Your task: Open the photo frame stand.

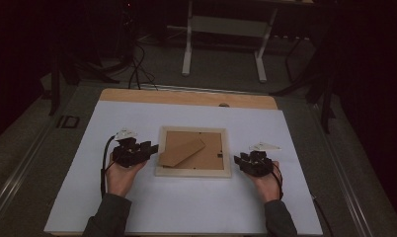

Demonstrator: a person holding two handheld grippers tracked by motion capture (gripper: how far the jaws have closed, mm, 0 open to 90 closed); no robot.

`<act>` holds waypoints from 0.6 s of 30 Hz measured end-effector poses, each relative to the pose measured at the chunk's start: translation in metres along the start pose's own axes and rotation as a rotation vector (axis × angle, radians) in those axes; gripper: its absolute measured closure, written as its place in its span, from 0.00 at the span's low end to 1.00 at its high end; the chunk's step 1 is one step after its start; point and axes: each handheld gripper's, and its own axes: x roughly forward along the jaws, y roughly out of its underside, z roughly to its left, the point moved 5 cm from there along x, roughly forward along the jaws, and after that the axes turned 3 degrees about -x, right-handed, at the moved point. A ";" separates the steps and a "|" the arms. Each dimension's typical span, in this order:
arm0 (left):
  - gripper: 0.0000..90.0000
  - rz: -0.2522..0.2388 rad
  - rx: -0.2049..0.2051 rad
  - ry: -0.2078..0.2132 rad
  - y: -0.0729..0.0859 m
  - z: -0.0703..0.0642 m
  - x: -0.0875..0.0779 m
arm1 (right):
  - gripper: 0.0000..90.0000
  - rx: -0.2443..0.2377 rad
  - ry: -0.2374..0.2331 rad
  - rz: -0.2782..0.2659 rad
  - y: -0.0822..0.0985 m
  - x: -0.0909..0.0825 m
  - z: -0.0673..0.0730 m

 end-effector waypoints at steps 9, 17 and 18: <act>0.65 0.039 0.029 0.026 -0.010 -0.010 0.012 | 0.71 0.006 -0.002 -0.001 0.001 -0.001 0.000; 0.60 0.067 0.062 0.040 -0.018 -0.019 0.023 | 0.70 0.005 -0.007 0.004 0.001 0.000 0.001; 0.59 0.071 0.065 0.041 -0.018 -0.020 0.025 | 0.70 0.004 -0.007 0.003 0.001 0.000 0.001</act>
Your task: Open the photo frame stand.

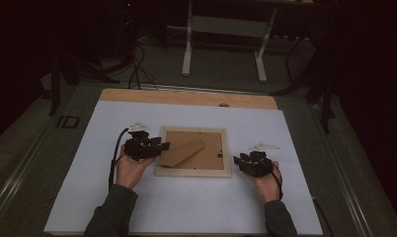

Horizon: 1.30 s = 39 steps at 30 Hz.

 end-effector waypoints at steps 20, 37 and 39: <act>0.54 0.086 0.010 0.077 -0.005 -0.003 0.029 | 0.68 0.003 -0.004 0.004 0.001 0.001 -0.001; 0.50 0.160 0.004 0.127 -0.003 0.000 0.049 | 0.68 0.004 -0.007 0.005 0.001 0.002 -0.001; 0.50 0.171 0.008 0.128 -0.002 0.000 0.051 | 0.68 0.000 -0.009 0.008 0.001 0.002 0.000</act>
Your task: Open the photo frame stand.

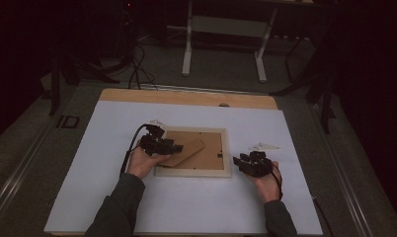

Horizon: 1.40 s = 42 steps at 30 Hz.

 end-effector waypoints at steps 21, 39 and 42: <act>0.44 0.085 0.002 0.046 0.007 -0.004 0.020 | 0.67 -0.003 -0.005 0.003 0.000 0.001 0.001; 0.47 0.116 0.051 0.027 0.009 -0.010 0.027 | 0.66 -0.007 -0.013 0.009 0.001 0.003 0.003; 0.47 0.115 0.073 0.012 0.009 -0.011 0.026 | 0.66 -0.009 -0.017 0.012 0.001 0.004 0.005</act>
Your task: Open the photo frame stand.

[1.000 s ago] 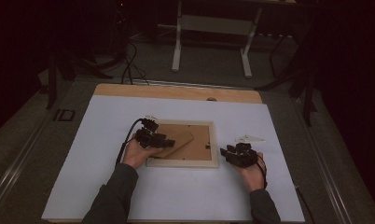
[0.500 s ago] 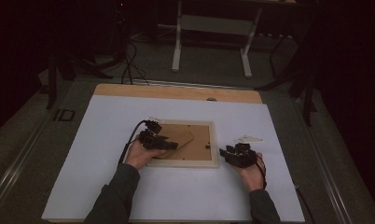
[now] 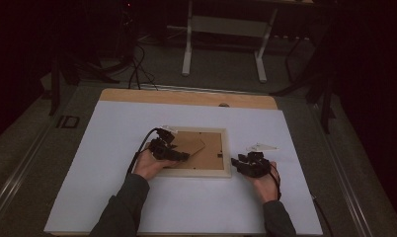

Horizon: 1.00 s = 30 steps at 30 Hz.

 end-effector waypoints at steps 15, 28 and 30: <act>0.47 -0.039 0.107 -0.087 -0.004 -0.007 -0.007 | 0.63 -0.039 -0.016 0.012 -0.013 0.015 0.015; 0.47 -0.094 0.161 -0.159 -0.010 -0.010 -0.014 | 0.63 -0.028 0.006 -0.020 -0.046 0.020 0.009; 0.47 -0.101 0.168 -0.168 -0.011 -0.011 -0.015 | 0.63 -0.022 0.010 -0.022 -0.050 0.020 0.007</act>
